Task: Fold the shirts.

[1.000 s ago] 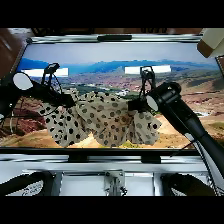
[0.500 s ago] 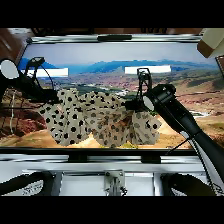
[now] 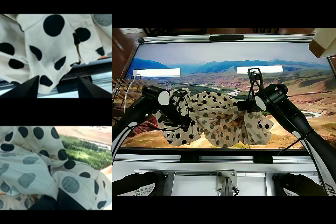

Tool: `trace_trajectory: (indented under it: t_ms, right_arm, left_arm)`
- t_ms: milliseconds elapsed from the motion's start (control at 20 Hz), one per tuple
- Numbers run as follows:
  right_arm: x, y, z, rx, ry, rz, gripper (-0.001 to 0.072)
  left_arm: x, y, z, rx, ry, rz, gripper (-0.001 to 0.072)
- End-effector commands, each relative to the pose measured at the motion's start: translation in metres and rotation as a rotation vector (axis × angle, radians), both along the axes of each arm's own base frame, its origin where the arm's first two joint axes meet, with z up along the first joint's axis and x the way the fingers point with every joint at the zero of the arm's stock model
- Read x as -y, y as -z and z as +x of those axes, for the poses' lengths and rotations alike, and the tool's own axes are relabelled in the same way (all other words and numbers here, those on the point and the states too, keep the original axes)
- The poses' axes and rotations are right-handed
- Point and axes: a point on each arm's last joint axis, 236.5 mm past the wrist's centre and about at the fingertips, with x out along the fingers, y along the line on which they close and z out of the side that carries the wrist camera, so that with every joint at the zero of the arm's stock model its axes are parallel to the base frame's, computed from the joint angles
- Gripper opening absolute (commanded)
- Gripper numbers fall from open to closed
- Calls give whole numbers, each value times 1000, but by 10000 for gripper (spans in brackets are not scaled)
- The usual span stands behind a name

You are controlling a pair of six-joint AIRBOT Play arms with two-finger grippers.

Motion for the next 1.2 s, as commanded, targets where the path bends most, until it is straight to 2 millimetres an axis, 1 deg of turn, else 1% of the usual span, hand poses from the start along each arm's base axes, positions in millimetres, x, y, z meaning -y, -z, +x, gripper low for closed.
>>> trace_trajectory:
  t_ms: [0, 100, 150, 200, 250, 300, 350, 400, 500, 550, 600, 700, 750, 850, 900, 950, 1000, 1050, 1150]
  right_arm:
    - [1, 0, 0, 3, -26, -16, 59]
    - [1, 0, 1, 5, -29, -18, 59]
    - [1, 0, 1, 6, -29, -20, 59]
    - [2, 0, 1, 8, -30, -24, 59]
    - [3, 0, 2, 12, -30, -30, 59]
    - [5, -1, 3, 16, -30, -37, 59]
    - [6, -1, 4, 19, -30, -42, 59]
    - [7, -2, 5, 24, -35, -50, 59]
    - [10, -3, 7, 34, -38, -64, 59]
    - [12, -4, 9, 42, -39, -73, 59]
    - [15, -5, 10, 49, -38, -88, 59]
    - [21, -16, 13, 85, -36, -100, 59]
    - [24, -25, 13, 113, -26, -97, 59]
    - [32, -53, 13, 186, -4, -80, 59]
    - [37, -68, 11, 223, 7, -66, 59]
    - [41, -87, 7, 268, 14, -42, 58]
    - [43, -106, 3, 316, 14, -12, 58]
    - [45, -127, -4, 370, 14, 26, 57]
    - [52, -166, -17, 470, 28, 100, 57]
  left_arm:
    - [3, 27, 5, 18, -18, 6, 563]
    - [3, 34, 10, 16, -28, 7, 551]
    - [2, 39, 10, 7, -28, 12, 496]
    - [2, 43, 9, -6, -26, 17, 466]
    - [2, 46, 8, -16, -9, 19, 271]
    - [2, 46, 8, -15, 3, 18, 131]
    - [1, 43, 7, -20, 28, 18, 71]
    - [1, 38, 5, -31, 68, 18, 50]
    - [-1, 18, 0, -58, 133, 19, 50]
    - [-3, 4, 1, -51, 154, 23, 50]
    - [-5, -13, 6, -19, 158, 28, 50]
    - [-8, -56, 23, 106, 160, 27, 50]
    - [-8, -83, 32, 187, 158, 17, 50]
    - [-9, -139, 41, 334, 149, -8, 50]
    - [-11, -165, 41, 391, 139, -26, 49]
    - [-14, -187, 38, 431, 132, -38, 50]
    - [-18, -207, 32, 466, 123, -49, 50]
    - [-22, -223, 27, 499, 116, -58, 50]
    - [-31, -245, 18, 560, 90, -74, 49]
